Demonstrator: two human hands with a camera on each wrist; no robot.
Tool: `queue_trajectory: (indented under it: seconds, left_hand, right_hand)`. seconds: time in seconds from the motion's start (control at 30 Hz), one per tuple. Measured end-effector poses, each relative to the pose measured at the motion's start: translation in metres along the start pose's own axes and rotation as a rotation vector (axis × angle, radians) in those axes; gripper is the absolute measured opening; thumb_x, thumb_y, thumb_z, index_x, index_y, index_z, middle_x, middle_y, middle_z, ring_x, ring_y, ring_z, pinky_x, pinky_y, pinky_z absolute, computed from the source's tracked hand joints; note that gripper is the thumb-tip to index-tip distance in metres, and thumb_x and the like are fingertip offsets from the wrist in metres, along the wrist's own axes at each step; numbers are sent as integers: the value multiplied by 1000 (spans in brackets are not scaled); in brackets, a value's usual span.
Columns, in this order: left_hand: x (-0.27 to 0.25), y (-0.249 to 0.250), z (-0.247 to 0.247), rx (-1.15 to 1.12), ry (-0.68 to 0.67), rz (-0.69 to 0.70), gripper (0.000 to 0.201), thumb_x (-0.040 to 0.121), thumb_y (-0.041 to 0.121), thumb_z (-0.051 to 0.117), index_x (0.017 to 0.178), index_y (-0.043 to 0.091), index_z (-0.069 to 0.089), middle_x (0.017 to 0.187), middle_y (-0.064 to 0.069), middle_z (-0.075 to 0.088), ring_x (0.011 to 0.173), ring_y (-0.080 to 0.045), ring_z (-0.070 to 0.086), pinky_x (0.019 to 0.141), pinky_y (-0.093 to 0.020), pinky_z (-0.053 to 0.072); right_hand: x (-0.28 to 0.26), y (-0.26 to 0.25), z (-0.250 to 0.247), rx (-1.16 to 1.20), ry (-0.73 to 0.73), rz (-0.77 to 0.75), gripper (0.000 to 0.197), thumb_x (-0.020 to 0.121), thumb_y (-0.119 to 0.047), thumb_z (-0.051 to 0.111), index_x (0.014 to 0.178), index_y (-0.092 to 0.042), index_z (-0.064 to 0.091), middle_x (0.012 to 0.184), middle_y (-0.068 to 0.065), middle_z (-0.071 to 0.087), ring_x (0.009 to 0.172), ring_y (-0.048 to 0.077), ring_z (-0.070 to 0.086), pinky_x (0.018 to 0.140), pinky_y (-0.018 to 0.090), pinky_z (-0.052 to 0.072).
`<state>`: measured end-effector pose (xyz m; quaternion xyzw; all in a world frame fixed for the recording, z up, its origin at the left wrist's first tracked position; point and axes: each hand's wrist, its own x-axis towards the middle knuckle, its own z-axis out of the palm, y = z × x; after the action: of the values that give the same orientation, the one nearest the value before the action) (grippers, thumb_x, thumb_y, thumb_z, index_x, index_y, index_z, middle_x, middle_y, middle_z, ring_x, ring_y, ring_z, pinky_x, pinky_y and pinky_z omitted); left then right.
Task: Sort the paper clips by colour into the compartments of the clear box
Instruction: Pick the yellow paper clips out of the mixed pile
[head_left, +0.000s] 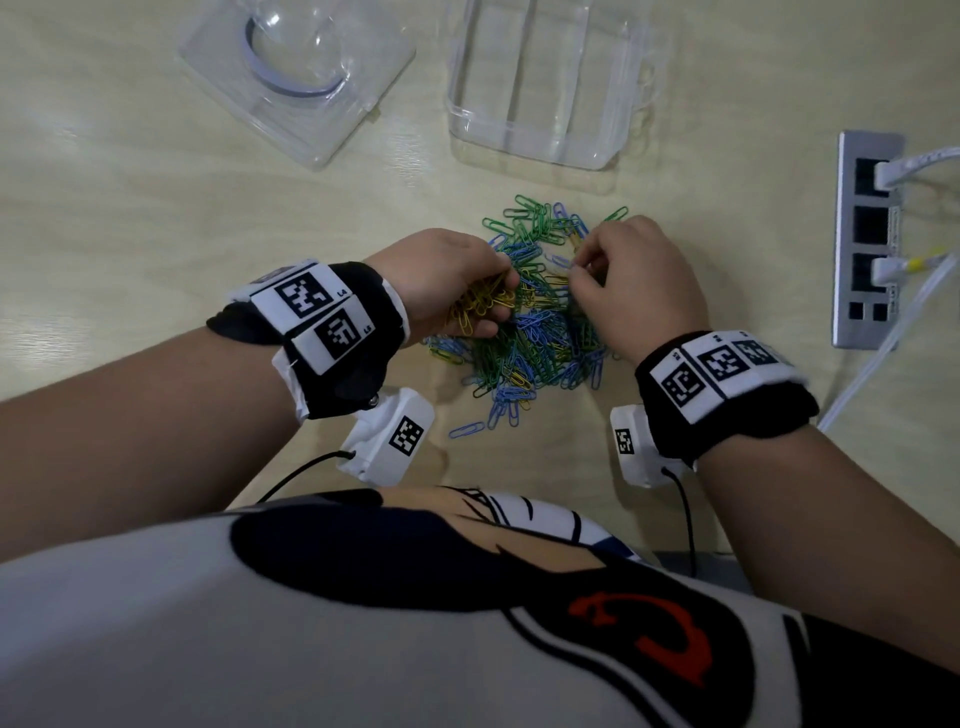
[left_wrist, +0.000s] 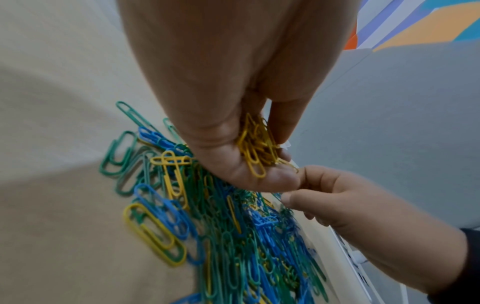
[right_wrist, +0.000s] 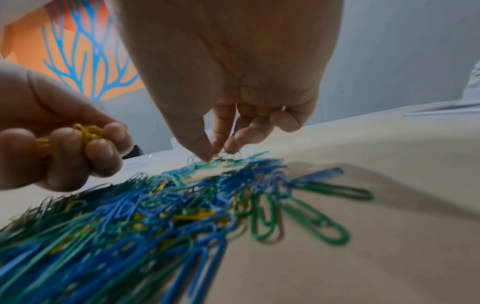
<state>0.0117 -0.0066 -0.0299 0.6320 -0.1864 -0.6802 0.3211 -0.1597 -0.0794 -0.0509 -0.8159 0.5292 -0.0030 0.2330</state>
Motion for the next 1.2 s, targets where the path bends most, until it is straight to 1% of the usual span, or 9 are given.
queue_trajectory:
  seconds: [0.13,0.23,0.37,0.47,0.63,0.77,0.9,1.0,1.2]
  left_hand:
    - [0,1,3,17,-6,11,22,99,13,48,83,8,62,73,-7,61,55,-11,60,52,-21,54]
    - [0,2,5,20,-17,10,22,100,11,45,87,8,63,76,-9,61,56,-11,60,52,-21,54]
    - [-1,3,7,26,-14,3,25,100,14,44,86,8,63,78,-10,61,57,-12,59,52,-21,54]
    - [-3,4,8,29,-4,-18,25,99,18,45,85,7,63,75,-8,63,56,-12,59,53,-22,54]
    - [-3,4,8,14,-12,-32,34,102,28,41,89,6,63,74,-8,64,57,-13,59,53,-22,54]
    - [-3,5,7,13,-2,-31,34,102,29,42,91,5,63,67,-5,64,57,-13,59,53,-22,54]
    - [-3,4,7,25,-1,-31,36,102,31,41,88,6,63,71,-6,63,56,-12,59,52,-22,54]
    - [-3,4,8,25,-3,-36,36,102,31,40,87,6,62,76,-9,62,58,-13,59,52,-22,54]
    - [-2,6,9,29,2,-33,36,102,31,41,88,6,62,79,-11,62,59,-14,59,52,-22,54]
  right_hand:
    - [-1,4,-6,13,-56,43,13,79,-19,56,89,-26,61,99,1,55,91,26,57,84,41,48]
    - [0,4,-6,26,-15,63,18,82,-16,53,93,-25,63,100,2,57,91,27,58,84,41,48]
    - [-1,1,0,-44,3,15,18,90,-25,52,103,-23,64,106,5,57,97,28,57,86,41,46]
    - [1,-2,5,-121,0,1,20,94,-26,48,107,-21,62,109,6,58,98,31,57,85,40,43]
    - [9,-1,7,-173,-12,18,19,90,-25,50,100,-18,63,106,8,59,96,33,57,81,40,43]
    - [8,3,6,-229,-37,14,21,92,-26,46,102,-14,61,106,10,58,96,34,56,80,40,40]
    - [3,8,0,-187,-1,36,17,90,-27,51,101,-19,62,106,6,57,98,32,55,84,40,41]
    - [3,8,-2,-220,-50,20,14,89,-28,53,97,-23,64,105,6,57,98,31,56,84,39,42]
    - [3,6,-2,-230,-96,4,13,87,-27,50,94,-19,59,102,7,54,96,31,54,81,40,41]
